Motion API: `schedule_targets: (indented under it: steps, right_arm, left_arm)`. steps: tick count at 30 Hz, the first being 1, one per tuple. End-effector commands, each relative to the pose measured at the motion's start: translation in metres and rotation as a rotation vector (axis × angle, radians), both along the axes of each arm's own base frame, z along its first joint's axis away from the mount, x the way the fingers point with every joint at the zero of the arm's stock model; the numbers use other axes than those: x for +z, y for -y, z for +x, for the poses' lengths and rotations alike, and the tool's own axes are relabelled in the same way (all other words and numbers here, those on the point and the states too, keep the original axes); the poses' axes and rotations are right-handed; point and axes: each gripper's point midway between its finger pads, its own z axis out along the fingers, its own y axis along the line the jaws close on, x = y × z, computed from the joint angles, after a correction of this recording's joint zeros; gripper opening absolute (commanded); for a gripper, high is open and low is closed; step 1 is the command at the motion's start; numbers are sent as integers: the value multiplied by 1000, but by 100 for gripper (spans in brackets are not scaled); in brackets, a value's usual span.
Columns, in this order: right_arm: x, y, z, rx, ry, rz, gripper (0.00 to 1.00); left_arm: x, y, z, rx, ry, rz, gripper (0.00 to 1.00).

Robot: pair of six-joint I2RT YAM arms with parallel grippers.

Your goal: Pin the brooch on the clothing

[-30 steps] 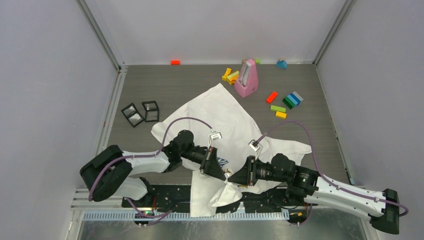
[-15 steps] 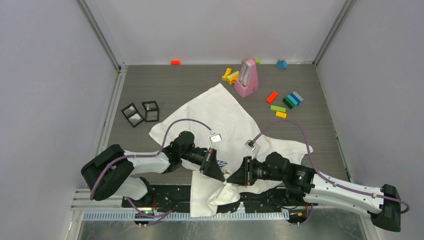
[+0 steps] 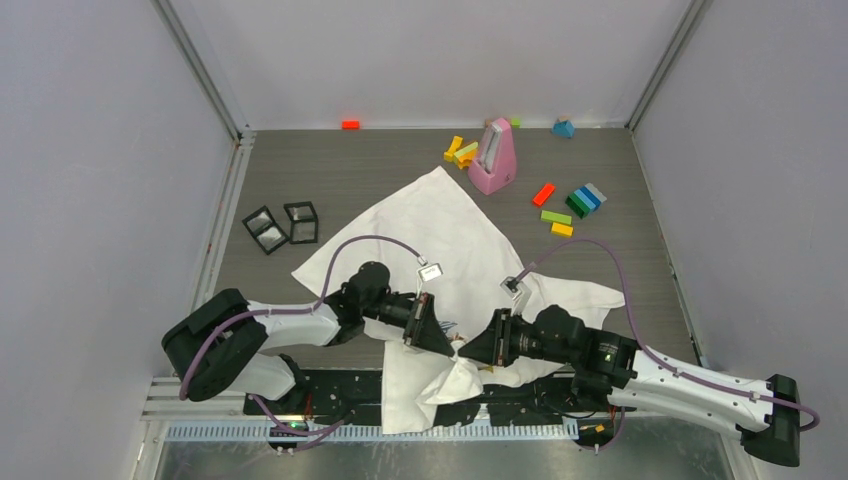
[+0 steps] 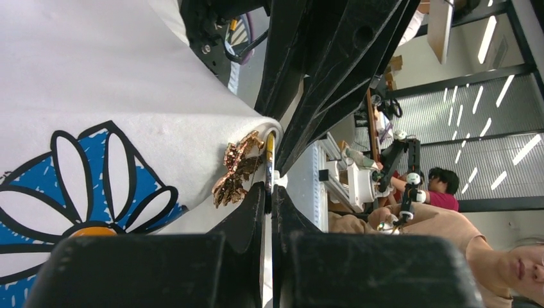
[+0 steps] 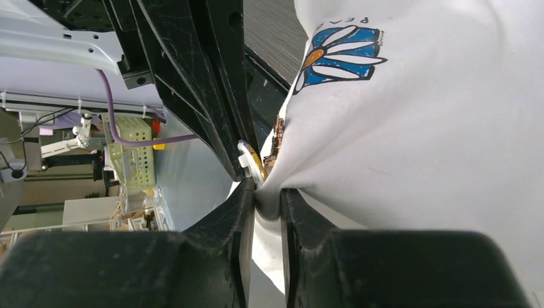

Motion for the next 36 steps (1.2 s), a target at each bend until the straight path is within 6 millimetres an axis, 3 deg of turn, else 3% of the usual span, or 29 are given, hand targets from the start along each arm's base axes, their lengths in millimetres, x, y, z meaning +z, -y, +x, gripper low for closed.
schedule_targets:
  steps: [1,4,9,13,16,18,23,26,30,33,36]
  right_arm:
    - [-21,23,34,-178,67,-142,26]
    - [-15,25,35,-178,81,-143,43]
    - [-1,36,45,-226,127,-204,69]
    - [9,54,62,-301,173,-309,84]
    - [17,67,78,-373,187,-379,90]
    - [8,80,99,-441,152,-464,92]
    - [-9,101,146,-499,62,-600,90]
    - [-24,123,178,-556,-21,-701,87]
    - [-38,149,193,-615,-113,-786,81]
    - [-47,177,190,-711,-181,-861,79]
    - [-57,195,185,-789,-245,-873,79]
  left_arm:
    - [2,-4,-21,-116,12,28,0]
    - [-16,-4,-10,-47,32,129,17]
    - [-25,-7,4,28,80,226,66]
    - [-21,-19,28,130,160,294,85]
    - [-18,-41,59,279,197,384,91]
    - [-20,-62,91,442,215,468,96]
    - [-41,-144,162,862,125,669,100]
    - [-55,-190,184,1039,48,741,100]
    - [-72,-241,191,1222,26,874,100]
    - [-78,-250,196,1291,26,885,100]
    - [-75,-239,208,1296,6,819,100]
